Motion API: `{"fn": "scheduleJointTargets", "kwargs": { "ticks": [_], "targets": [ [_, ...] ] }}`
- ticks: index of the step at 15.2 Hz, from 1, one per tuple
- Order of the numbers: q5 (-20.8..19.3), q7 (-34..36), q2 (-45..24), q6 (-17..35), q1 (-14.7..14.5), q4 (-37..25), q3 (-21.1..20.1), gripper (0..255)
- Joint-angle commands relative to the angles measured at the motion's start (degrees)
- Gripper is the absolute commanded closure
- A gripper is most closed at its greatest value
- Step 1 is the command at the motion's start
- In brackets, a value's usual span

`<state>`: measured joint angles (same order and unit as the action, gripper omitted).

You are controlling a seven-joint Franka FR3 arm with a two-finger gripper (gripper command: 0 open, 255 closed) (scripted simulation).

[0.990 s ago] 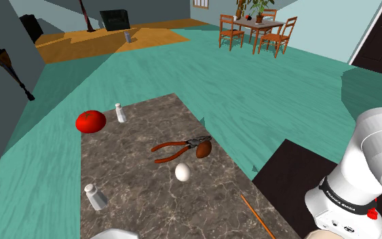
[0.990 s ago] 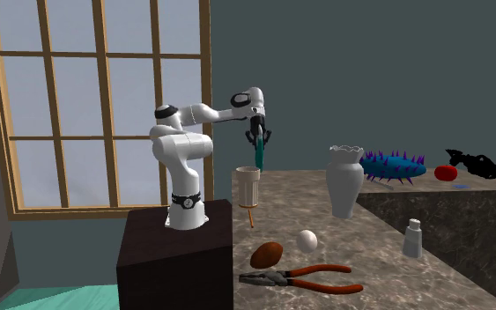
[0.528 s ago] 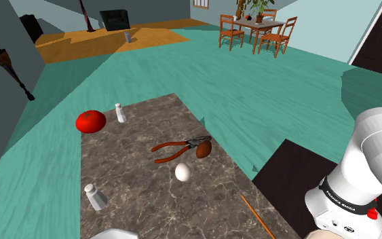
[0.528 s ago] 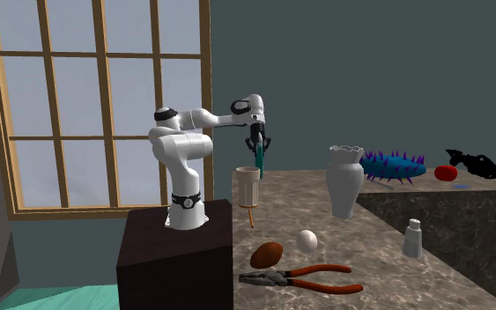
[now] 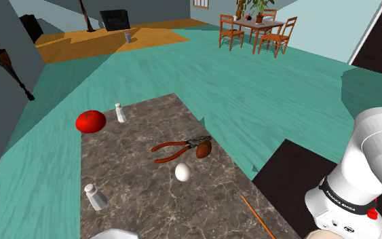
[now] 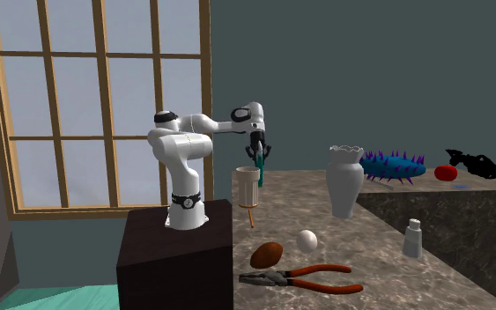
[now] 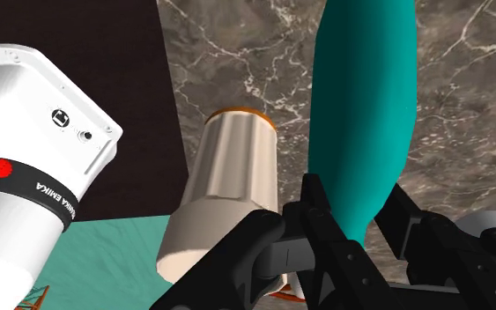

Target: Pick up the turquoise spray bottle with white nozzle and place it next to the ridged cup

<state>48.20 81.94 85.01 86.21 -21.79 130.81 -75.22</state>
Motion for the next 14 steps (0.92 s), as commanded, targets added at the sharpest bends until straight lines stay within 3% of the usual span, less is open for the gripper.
{"fn": "scheduleJointTargets", "kwargs": {
  "ticks": [1, 9, 14],
  "targets": [
    [1.04, 0.30, 0.37, 0.68, -0.22, 0.51, -1.17, 255],
    [5.44, 1.43, 1.80, 3.55, -1.03, 2.49, -6.24, 255],
    [5.37, 1.49, 1.67, 3.64, -1.05, 2.50, -6.26, 255]
  ]
}}
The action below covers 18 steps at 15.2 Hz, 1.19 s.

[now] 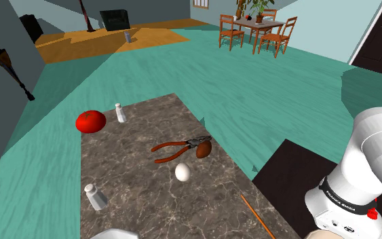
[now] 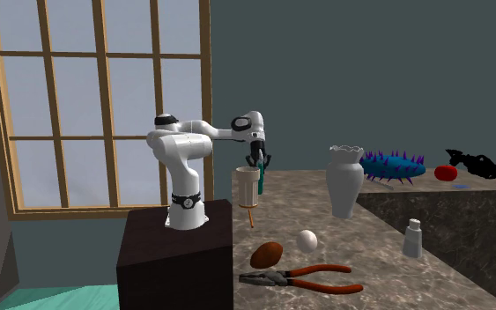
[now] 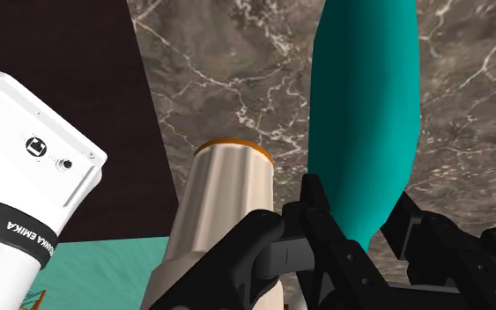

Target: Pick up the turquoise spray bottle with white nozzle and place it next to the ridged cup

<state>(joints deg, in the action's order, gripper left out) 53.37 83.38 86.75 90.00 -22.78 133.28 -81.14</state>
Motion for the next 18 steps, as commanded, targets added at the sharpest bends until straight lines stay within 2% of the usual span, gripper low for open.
{"fn": "scheduleJointTargets", "kwargs": {
  "ticks": [1, 2, 3, 8, 12, 18],
  "targets": [
    [0.18, 0.05, -0.09, -0.13, -0.07, 0.05, -0.35, 255],
    [0.16, 0.06, -0.11, -0.11, -0.07, 0.05, -0.36, 255],
    [0.15, 0.08, -0.14, -0.12, 0.04, -0.08, -0.35, 0],
    [0.16, 0.06, -0.11, -0.11, -0.07, 0.05, -0.36, 0],
    [-4.21, 1.41, -1.97, -4.62, 1.09, -5.31, 4.48, 0],
    [-4.21, 1.41, -1.98, -4.62, 1.08, -5.31, 4.48, 0]
  ]
}}
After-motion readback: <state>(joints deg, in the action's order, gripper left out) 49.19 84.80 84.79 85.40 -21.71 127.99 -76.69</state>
